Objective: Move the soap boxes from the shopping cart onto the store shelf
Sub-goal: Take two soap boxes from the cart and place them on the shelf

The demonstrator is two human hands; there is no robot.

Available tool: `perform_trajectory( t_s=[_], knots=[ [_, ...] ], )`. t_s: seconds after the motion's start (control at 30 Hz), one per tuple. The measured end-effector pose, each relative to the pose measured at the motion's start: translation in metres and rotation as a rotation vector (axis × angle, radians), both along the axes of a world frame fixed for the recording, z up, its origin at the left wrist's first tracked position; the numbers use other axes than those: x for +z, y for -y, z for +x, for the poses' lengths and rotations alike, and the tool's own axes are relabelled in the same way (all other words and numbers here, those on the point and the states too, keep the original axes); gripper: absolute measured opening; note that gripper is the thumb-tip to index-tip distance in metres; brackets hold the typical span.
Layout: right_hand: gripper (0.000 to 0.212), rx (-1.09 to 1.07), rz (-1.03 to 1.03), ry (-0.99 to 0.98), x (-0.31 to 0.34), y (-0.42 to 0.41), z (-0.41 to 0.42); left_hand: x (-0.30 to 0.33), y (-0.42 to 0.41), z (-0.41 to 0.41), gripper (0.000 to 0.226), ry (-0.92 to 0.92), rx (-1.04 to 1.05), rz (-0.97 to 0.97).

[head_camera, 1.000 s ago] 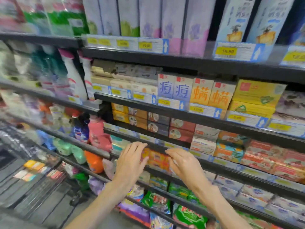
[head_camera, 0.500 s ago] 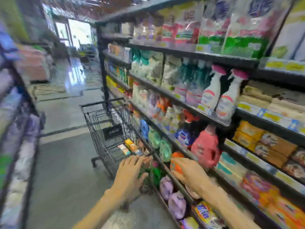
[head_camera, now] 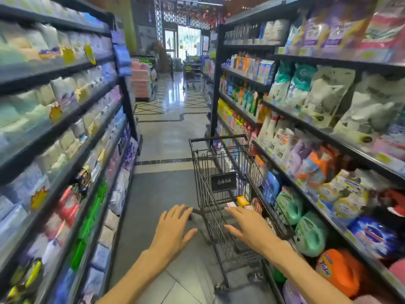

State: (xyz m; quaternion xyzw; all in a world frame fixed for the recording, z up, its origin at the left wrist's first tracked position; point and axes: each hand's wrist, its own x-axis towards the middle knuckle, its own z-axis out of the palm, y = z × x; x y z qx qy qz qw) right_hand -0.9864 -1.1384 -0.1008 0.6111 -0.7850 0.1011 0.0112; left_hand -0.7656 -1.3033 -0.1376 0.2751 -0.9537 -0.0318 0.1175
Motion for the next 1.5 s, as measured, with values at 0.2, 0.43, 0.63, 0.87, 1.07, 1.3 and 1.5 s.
perform_trajectory(
  t_s=[0.2,0.43,0.63,0.87,1.07,1.3,1.5],
  knots=[
    [0.064,0.047,-0.002,0.052,-0.01,0.135,-0.047,-0.014,0.122,-0.029,0.068,0.122,0.097,0.047],
    [0.067,0.061,0.056,0.035,-0.017,0.281,-0.108,-0.017,0.249,-0.085,0.078,0.118,0.157,0.11],
    [0.067,0.001,0.084,0.02,-0.022,0.357,-0.164,-0.005,0.332,-0.163,0.09,0.084,0.061,0.159],
    [0.065,-0.263,0.065,0.036,-0.041,0.395,-0.245,-0.014,0.422,-0.303,0.105,0.113,-0.288,0.13],
    [0.066,-0.61,0.095,0.102,-0.057,0.386,-0.285,-0.017,0.451,-0.411,0.081,0.228,-0.623,0.099],
    [0.061,-0.979,0.144,0.188,-0.085,0.347,-0.302,-0.053,0.439,-0.518,0.072,0.328,-0.958,0.112],
    [0.06,-1.198,0.175,0.389,-0.135,0.315,-0.312,-0.116,0.408,-0.576,0.063,0.521,-1.022,0.185]
  ],
)
